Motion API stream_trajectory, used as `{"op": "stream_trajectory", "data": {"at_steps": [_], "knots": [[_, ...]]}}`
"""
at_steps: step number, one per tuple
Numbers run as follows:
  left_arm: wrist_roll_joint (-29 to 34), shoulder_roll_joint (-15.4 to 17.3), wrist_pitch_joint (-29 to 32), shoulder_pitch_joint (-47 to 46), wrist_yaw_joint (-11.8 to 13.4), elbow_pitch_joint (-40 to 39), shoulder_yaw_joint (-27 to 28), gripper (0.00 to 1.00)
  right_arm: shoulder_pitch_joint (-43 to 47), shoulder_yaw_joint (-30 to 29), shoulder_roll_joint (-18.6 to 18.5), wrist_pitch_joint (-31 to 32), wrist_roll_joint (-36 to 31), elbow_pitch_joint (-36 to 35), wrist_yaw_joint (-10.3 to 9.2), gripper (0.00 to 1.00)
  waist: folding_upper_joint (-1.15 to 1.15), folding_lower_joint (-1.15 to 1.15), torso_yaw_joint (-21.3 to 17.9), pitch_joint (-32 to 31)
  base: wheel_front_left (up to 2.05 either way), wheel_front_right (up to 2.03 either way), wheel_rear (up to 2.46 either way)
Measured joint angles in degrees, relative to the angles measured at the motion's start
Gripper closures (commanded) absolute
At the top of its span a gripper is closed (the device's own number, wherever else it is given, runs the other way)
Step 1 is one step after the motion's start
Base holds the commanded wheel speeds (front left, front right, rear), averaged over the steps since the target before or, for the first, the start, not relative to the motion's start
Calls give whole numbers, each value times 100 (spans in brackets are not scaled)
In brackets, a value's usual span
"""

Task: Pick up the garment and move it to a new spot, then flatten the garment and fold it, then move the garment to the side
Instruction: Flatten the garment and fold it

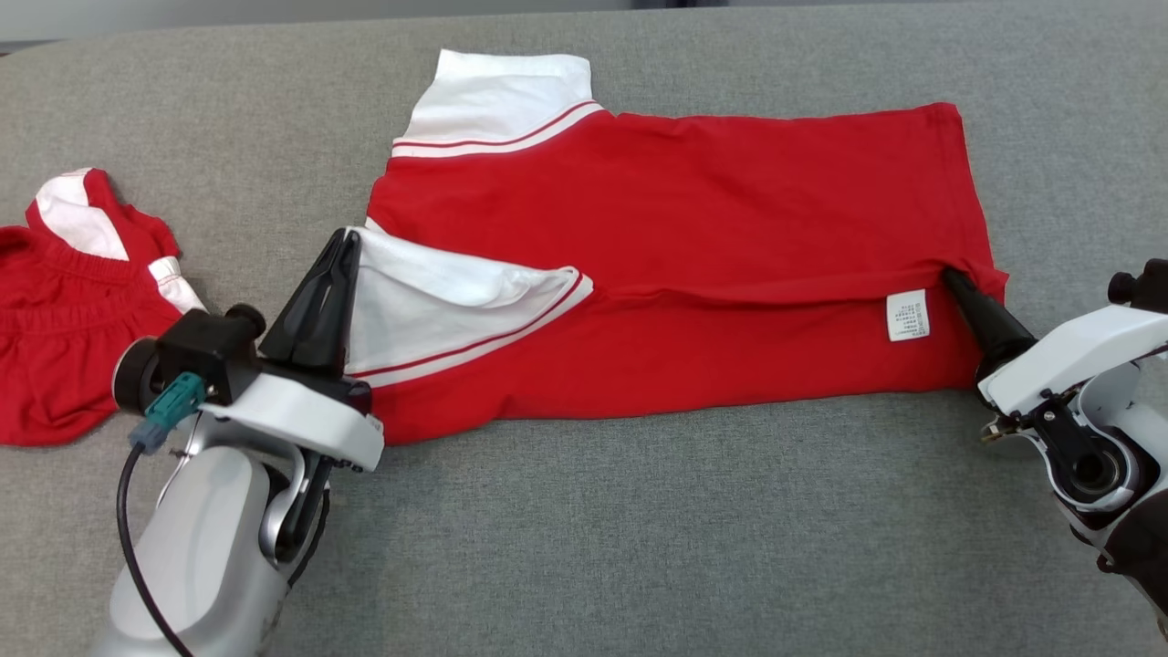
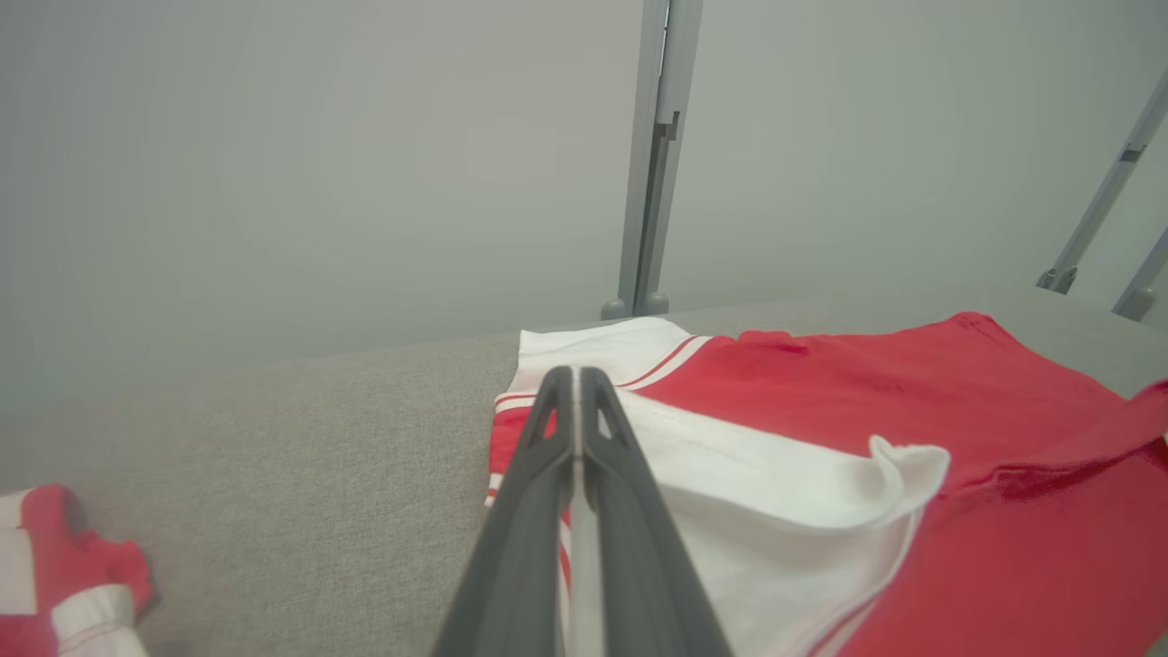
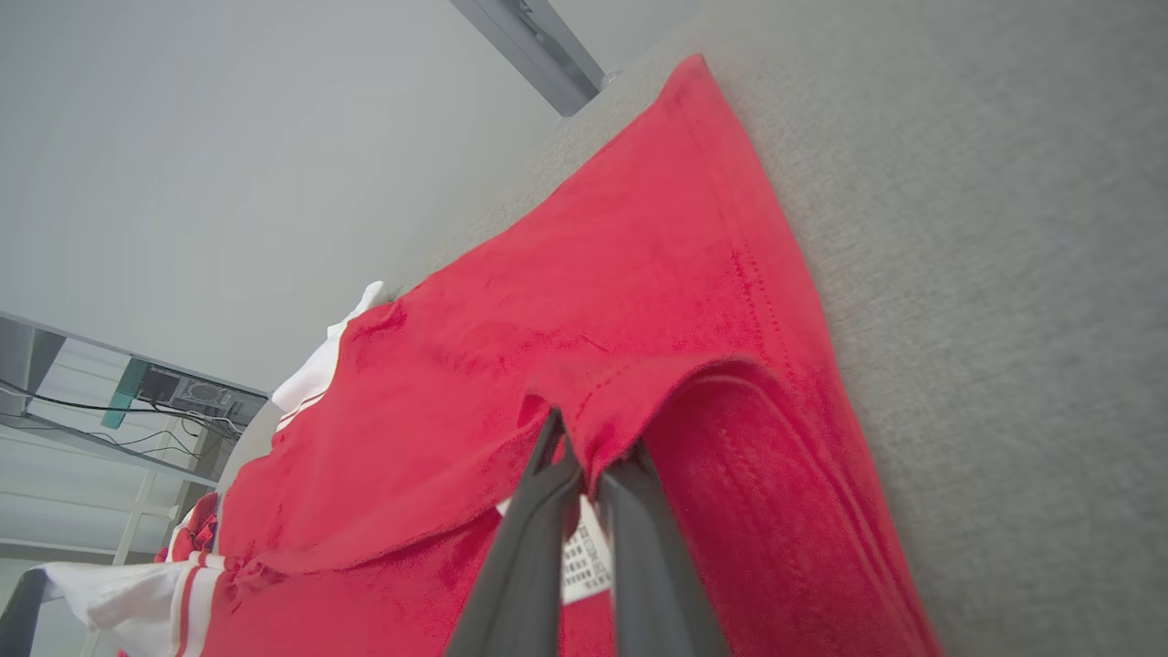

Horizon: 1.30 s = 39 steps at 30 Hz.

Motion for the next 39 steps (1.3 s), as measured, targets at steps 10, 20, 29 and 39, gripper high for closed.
{"op": "stream_trajectory", "data": {"at_steps": [10,20,29,39], "knots": [[281,-178,-24,-470,-121,416,26,0,-203,127,110,-279,-463,459,0,0,0,0,-13,110,0,0,0],[165,-421,-25,424,-131,71,560,0,254,411,-23,-568,-1539,568,0,0,0,0,-128,-224,0,0,0],[-59,-557,98,1028,9,355,670,0,567,16,367,-580,-2181,1081,0,0,0,0,-140,-491,0,0,0],[-141,-604,398,870,166,740,616,0,394,212,700,-605,-2449,1870,0,55,0,0,-2,-472,0,0,0]]}}
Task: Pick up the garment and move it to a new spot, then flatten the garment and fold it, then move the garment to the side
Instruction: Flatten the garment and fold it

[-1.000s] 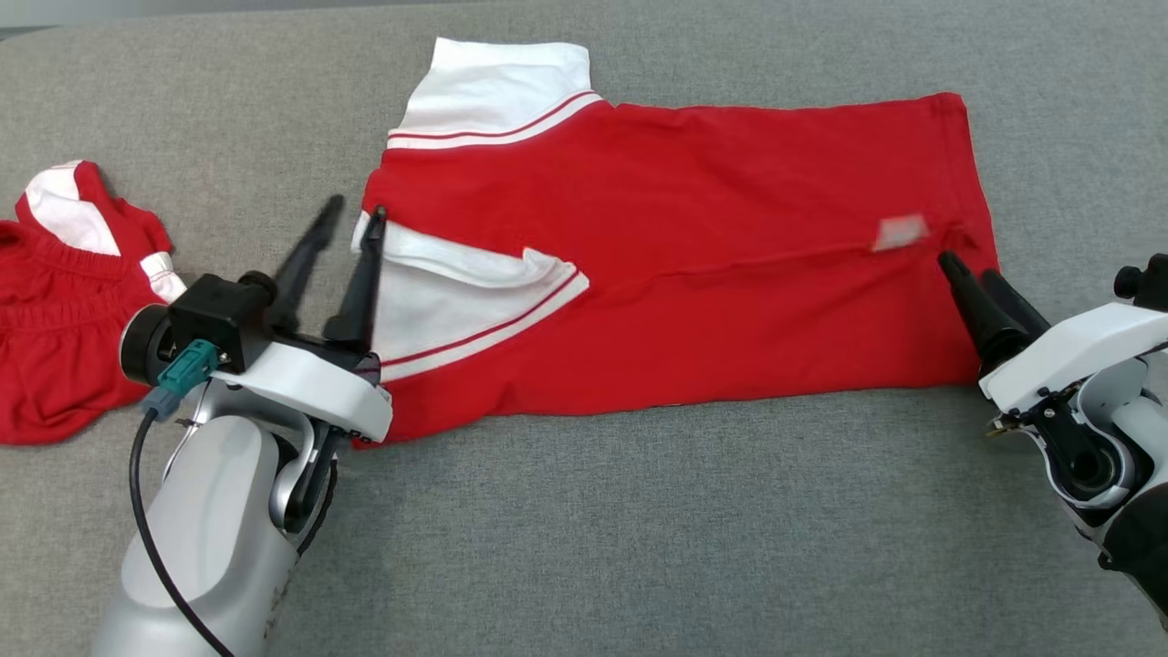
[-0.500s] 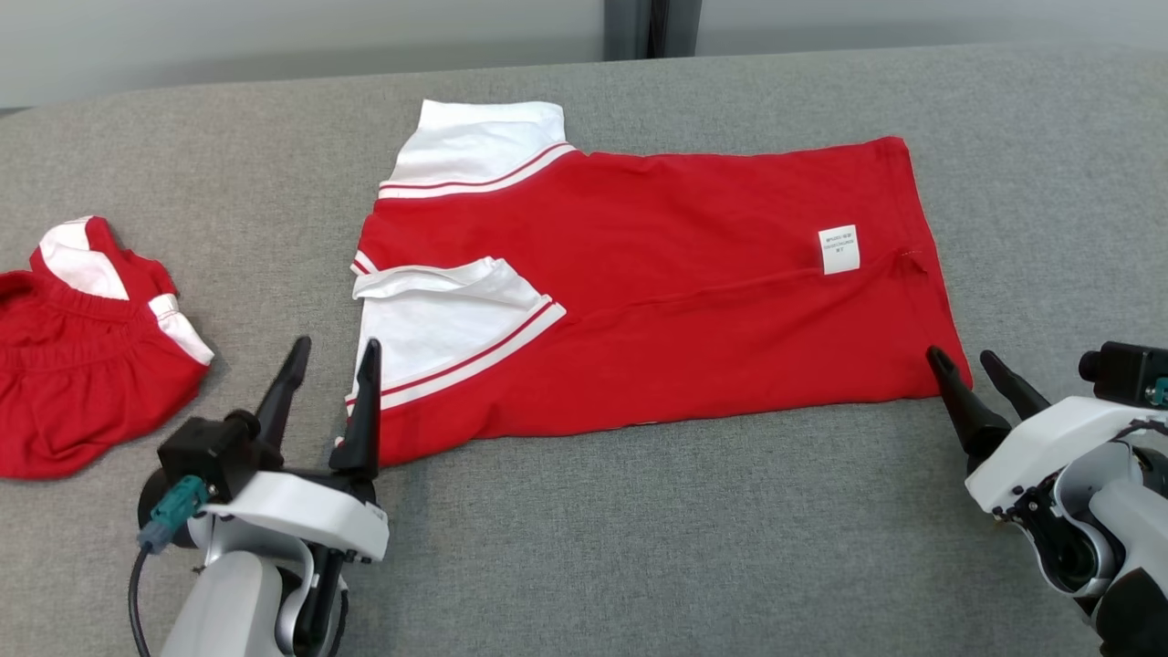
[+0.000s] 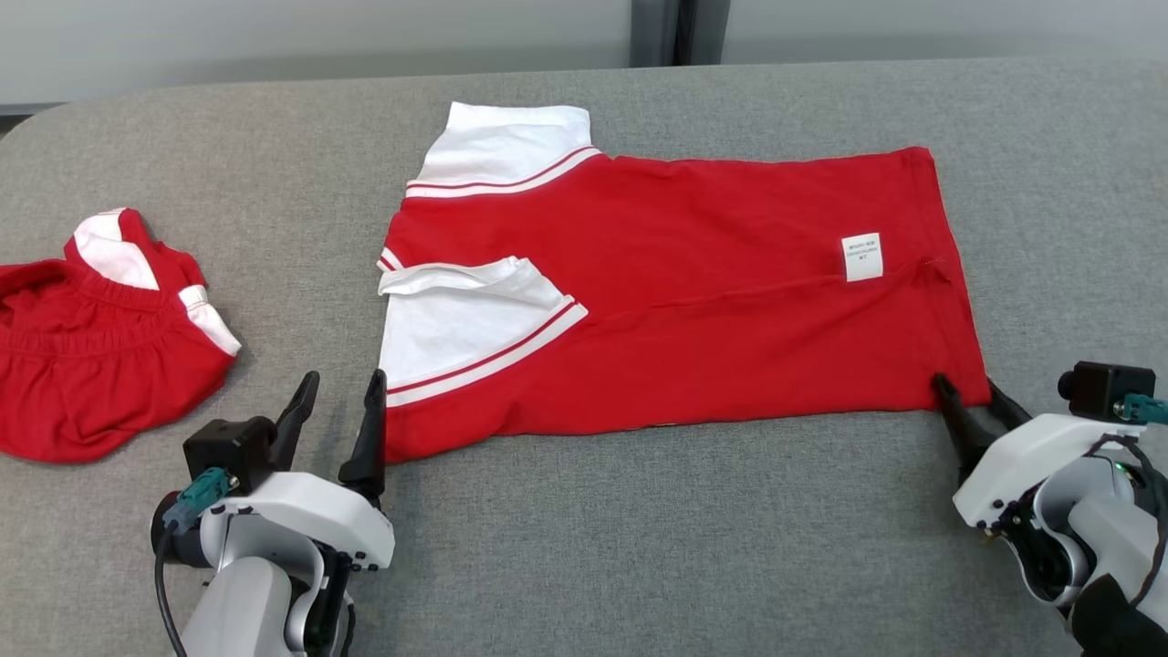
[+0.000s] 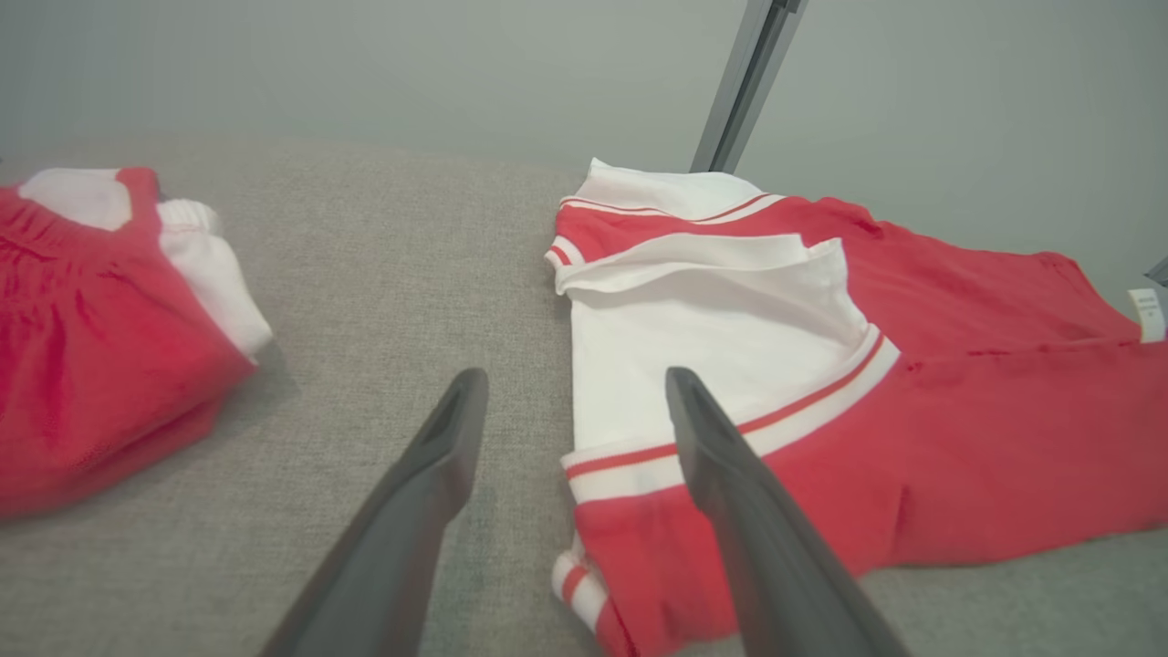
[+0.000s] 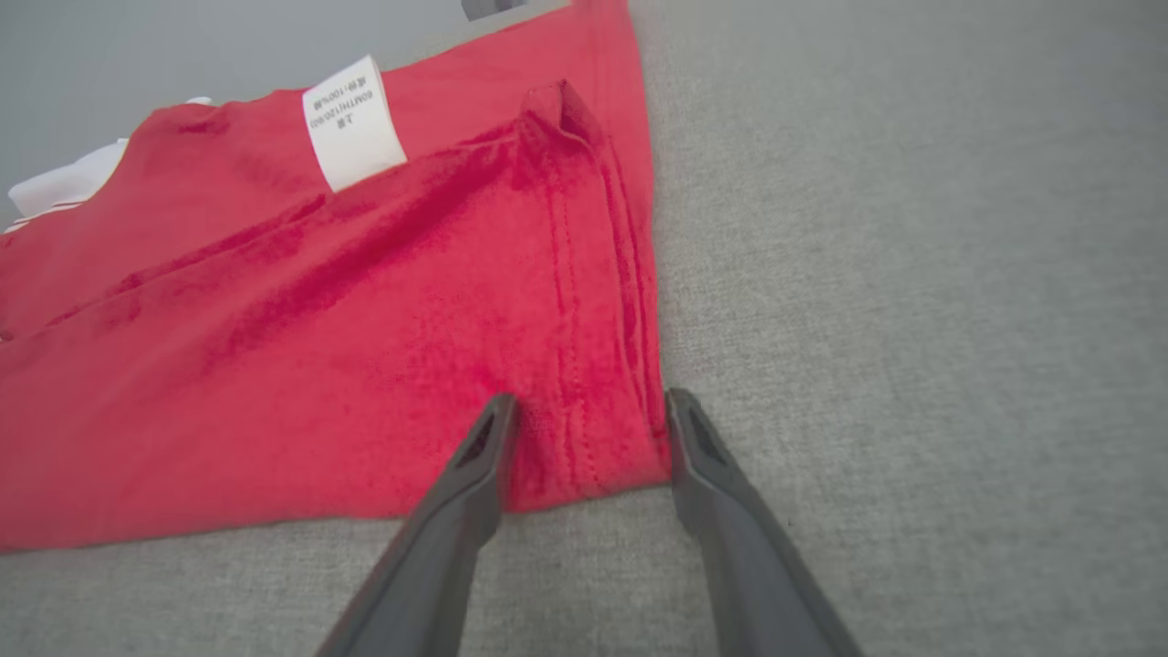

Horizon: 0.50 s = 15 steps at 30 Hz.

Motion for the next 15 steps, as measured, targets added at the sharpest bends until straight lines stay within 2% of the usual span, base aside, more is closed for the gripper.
{"op": "stream_trajectory", "data": {"at_steps": [1,2,9,15], "knots": [[-1,-1,2,-29,0,20,-1,0,-31,-15,12,0,-9,18,0,68,0,0,3,10,0,0,0],[-27,-5,19,-52,1,49,2,0,-52,-21,27,0,-12,27,0,100,0,0,7,17,0,0,0],[-227,-31,221,-77,5,240,19,0,4,24,12,0,-233,-58,1,100,0,0,-30,20,0,0,0],[-565,-137,727,143,73,27,37,0,226,-53,-66,0,-392,-331,2,100,0,0,-147,5,0,0,0]]}}
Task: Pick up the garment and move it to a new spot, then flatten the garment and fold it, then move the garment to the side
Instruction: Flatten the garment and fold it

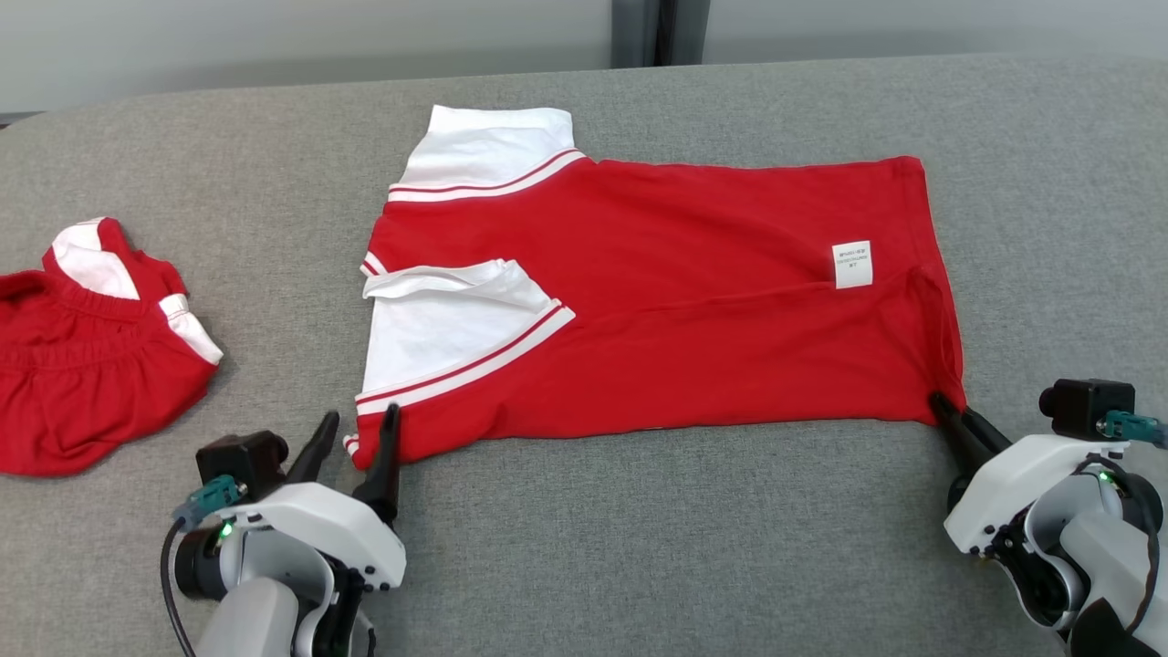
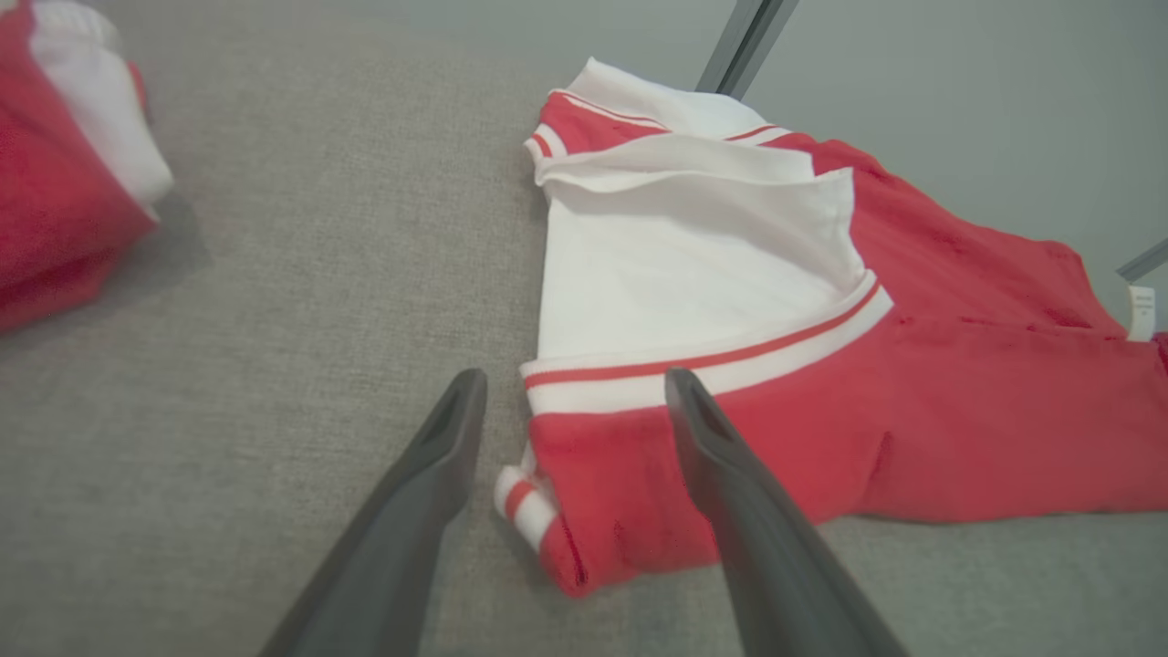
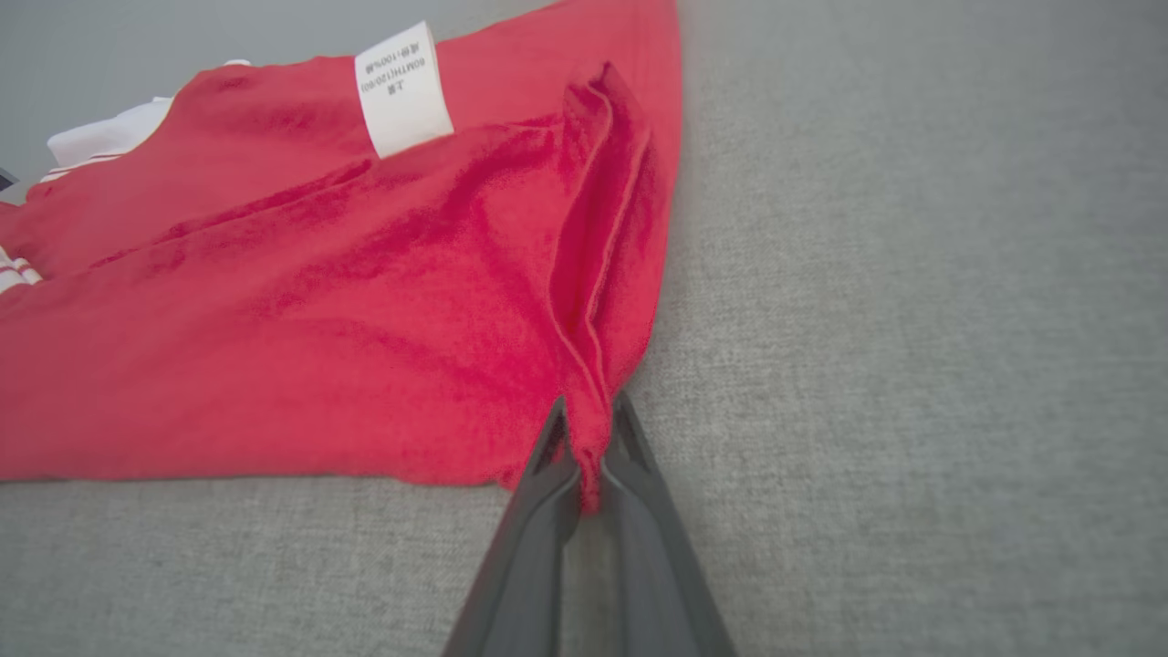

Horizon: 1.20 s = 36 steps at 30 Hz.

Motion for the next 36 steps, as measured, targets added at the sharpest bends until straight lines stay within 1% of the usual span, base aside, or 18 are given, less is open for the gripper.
{"op": "stream_trajectory", "data": {"at_steps": [1,2,5,6,7,8,14,18,19,23,30,36], "knots": [[0,2,90,53,66,-25,-3,0,30,-12,-11,0,-15,-47,0,100,0,0,-10,1,0,0,0],[0,2,90,53,66,-25,-3,0,30,-12,-11,0,-15,-47,0,100,0,0,-10,1,0,0,0],[12,5,370,147,270,-116,-26,0,125,-88,-43,0,-57,-163,0,100,0,0,-38,13,0,0,0],[13,8,427,180,308,-164,-34,6,143,-111,-52,0,-63,-190,1,100,0,0,-49,21,0,0,0],[10,11,452,198,314,-222,-41,63,152,-129,-58,0,-79,-215,1,100,0,0,-60,29,0,0,0],[12,23,471,200,314,-276,-55,100,155,-144,-59,0,-108,-234,1,100,0,0,-72,37,0,0,0],[-18,73,586,340,311,-623,-107,100,216,-336,-65,1,-230,-339,0,100,0,0,-123,47,0,0,0],[-103,116,662,583,304,-1022,-93,100,263,-410,-142,2,-274,-444,0,100,0,0,-127,34,0,0,0],[-213,111,759,778,305,-1249,-88,100,319,-392,-213,2,-279,-515,0,100,0,0,-110,18,0,0,0],[-316,112,965,1160,336,-1712,-122,100,563,-293,-457,2,-129,-748,0,100,0,0,-31,-17,0,0,0],[-397,113,1341,1829,541,-2316,-219,100,1082,-102,-1125,2,265,-1248,1,100,0,0,75,-143,0,0,0],[-446,130,1613,2231,700,-2707,-287,100,1450,86,-1577,111,591,-1636,1,100,0,0,103,-266,0,0,0]]}}
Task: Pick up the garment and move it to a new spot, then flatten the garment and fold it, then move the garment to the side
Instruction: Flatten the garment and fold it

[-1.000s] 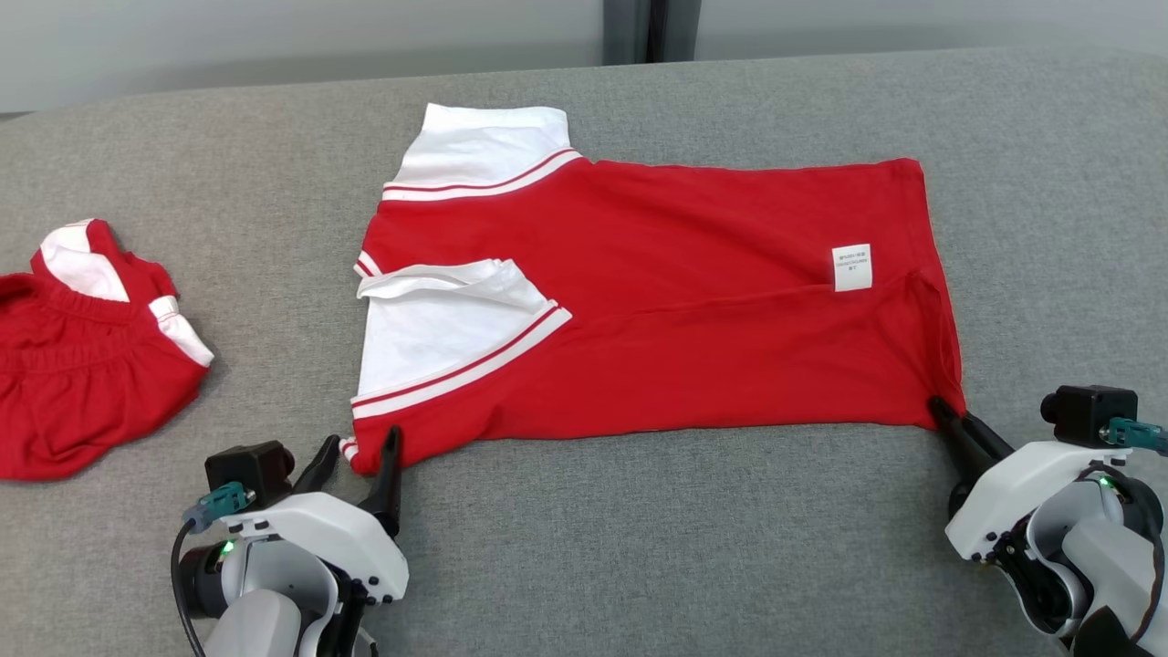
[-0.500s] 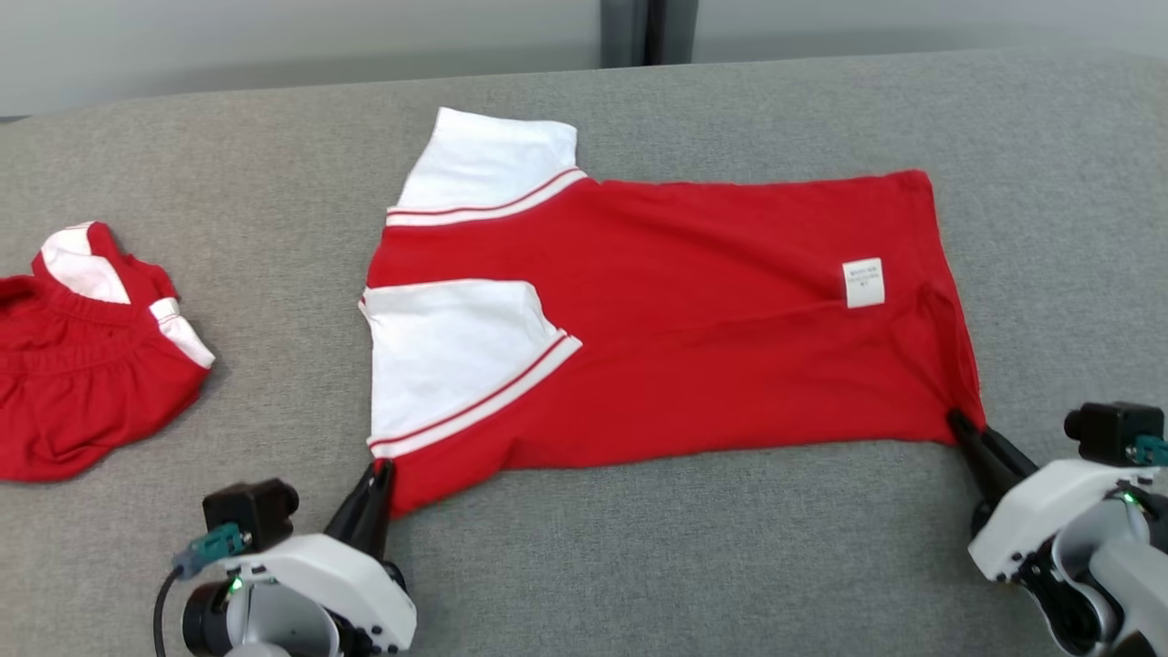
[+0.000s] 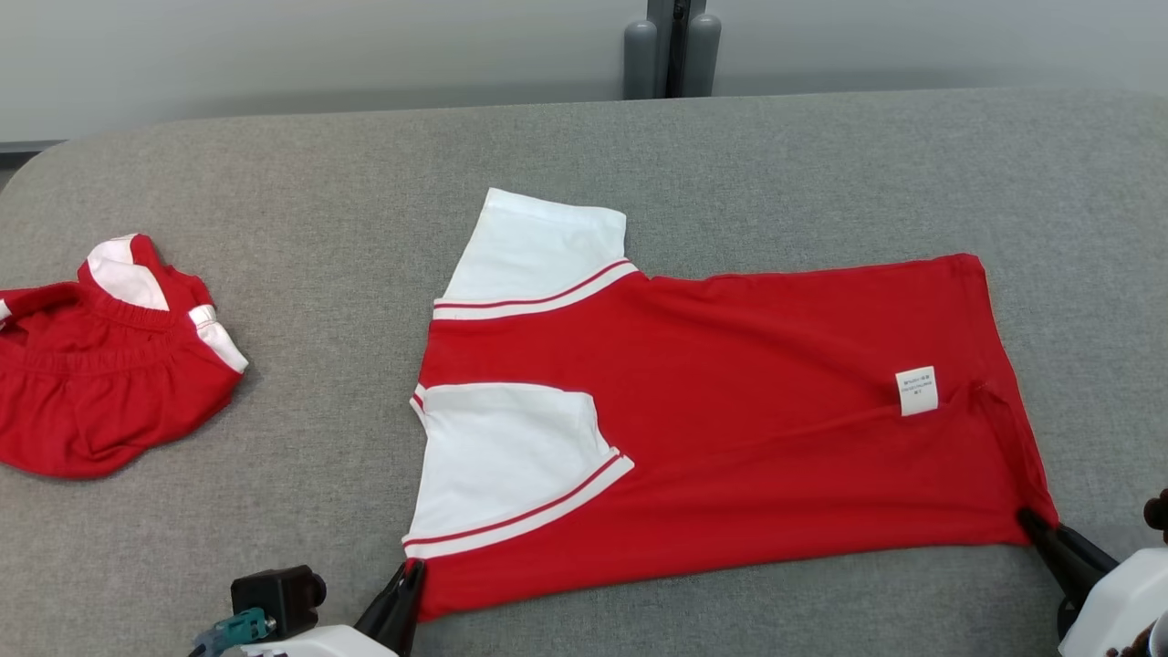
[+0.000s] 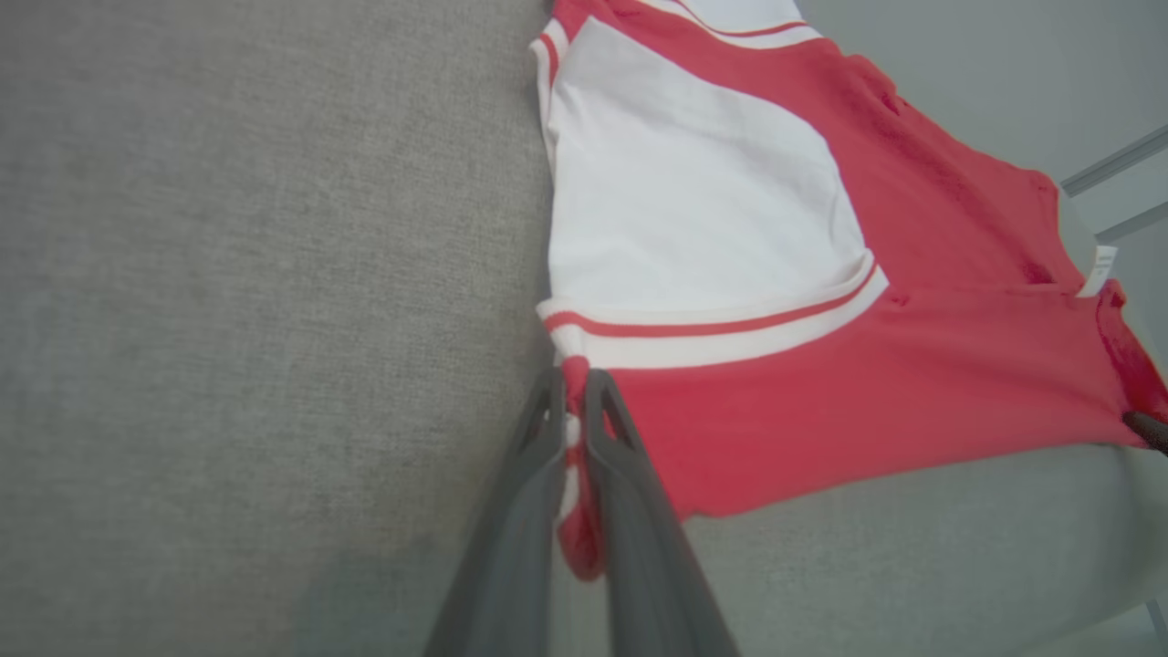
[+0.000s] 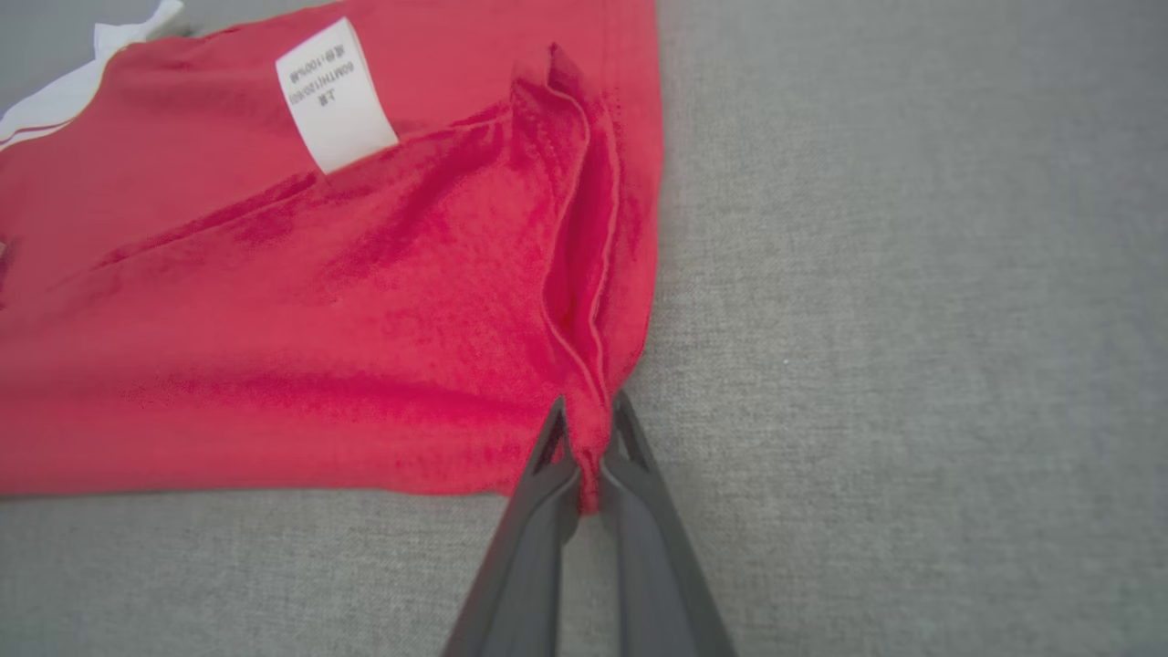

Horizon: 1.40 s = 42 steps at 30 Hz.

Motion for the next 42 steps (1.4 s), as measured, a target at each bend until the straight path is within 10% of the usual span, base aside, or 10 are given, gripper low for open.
{"op": "stream_trajectory", "data": {"at_steps": [2,5,6,7,18,34,42], "knots": [[-11,12,103,85,41,-34,-21,100,49,36,-75,41,42,-47,0,100,0,0,-4,-29,0,0,0],[-53,21,182,109,93,-41,-21,47,71,71,-71,42,80,-9,0,91,0,0,-14,-70,0,0,0],[-57,21,199,116,104,-40,-22,24,71,55,-49,41,103,9,0,71,0,0,-17,-84,0,0,0],[-56,21,198,123,124,-37,-21,0,71,18,-18,33,144,30,0,0,0,0,-19,-95,0,0,0],[253,113,-523,-66,412,-214,302,0,-125,-1198,216,-88,-433,360,-3,0,0,0,-73,-183,0,0,0],[576,-34,-1724,-1301,235,393,168,0,171,-3495,2149,-93,-4022,-912,-2,0,0,0,-352,-172,0,0,0],[715,-166,-2509,-1562,126,1107,37,0,742,-3732,2892,-93,-4864,-1261,-2,0,0,0,-450,-277,0,0,0]]}}
